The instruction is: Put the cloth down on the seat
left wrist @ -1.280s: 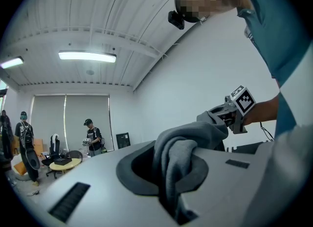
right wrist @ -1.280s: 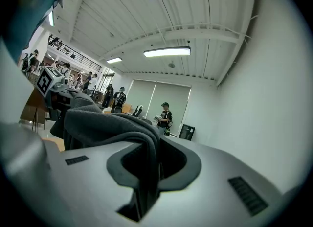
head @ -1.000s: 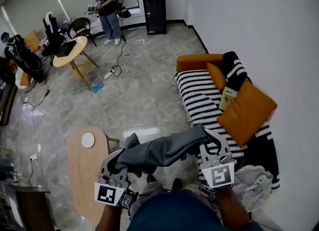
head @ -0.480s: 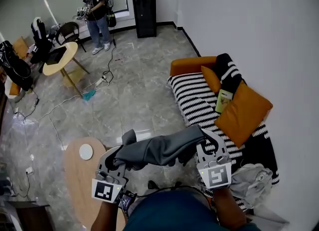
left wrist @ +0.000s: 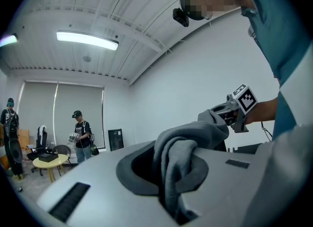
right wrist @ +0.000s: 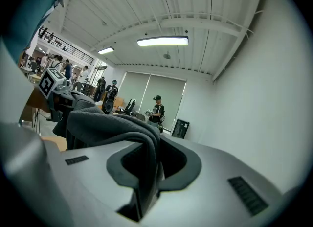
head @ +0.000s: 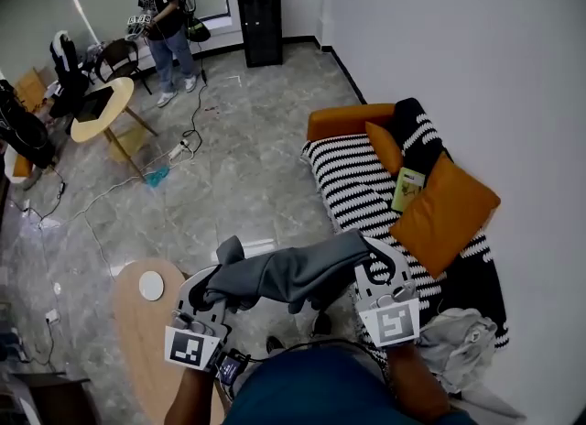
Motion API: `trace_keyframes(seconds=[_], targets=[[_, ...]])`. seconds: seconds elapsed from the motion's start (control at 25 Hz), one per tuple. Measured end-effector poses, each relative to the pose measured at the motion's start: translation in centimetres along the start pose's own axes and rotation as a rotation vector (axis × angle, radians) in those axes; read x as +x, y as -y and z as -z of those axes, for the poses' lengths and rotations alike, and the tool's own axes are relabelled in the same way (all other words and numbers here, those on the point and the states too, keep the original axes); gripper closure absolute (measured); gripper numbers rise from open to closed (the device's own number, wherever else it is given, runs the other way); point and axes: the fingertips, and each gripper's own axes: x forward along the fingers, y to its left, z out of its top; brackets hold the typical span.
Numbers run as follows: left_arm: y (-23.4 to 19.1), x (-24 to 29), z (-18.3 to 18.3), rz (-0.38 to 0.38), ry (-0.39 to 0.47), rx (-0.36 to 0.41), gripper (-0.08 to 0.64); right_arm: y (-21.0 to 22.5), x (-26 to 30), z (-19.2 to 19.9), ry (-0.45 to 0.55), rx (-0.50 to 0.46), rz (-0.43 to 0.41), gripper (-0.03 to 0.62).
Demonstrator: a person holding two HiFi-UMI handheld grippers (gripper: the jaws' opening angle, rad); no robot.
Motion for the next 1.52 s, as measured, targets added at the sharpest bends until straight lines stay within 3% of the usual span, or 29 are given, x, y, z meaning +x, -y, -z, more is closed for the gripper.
trace_keyframes(seconds=[0.28,0.44,0.6,1.12,1.52], targets=[[2.0,5.4,-0.3,-0.026,-0.019,0.035,0.543,6.2,0.9,1.1,0.063,-0.043,-0.006,0.548],[3.0,8.6,-1.1,-0.045,0.016,0.065,0.543,9.7,0.5,2.5,0.032,-0.081,0.048,0.548],[4.2,11.6,-1.6,-0.036,0.039,0.101,0.543,12.0,0.0,3.4,0.010,-0.161,0.160,0.548],[3.2,18.9,-2.9,0.146,0.119,0.117,0.543,14.6,-1.1,3.9,-0.045,-0.195,0.417,0.548],[3.1,22.5,-2.6,0.258,0.160,0.096,0.543,14.6,-1.1,4.9,-0.130,-0.214,0.507,0.548]])
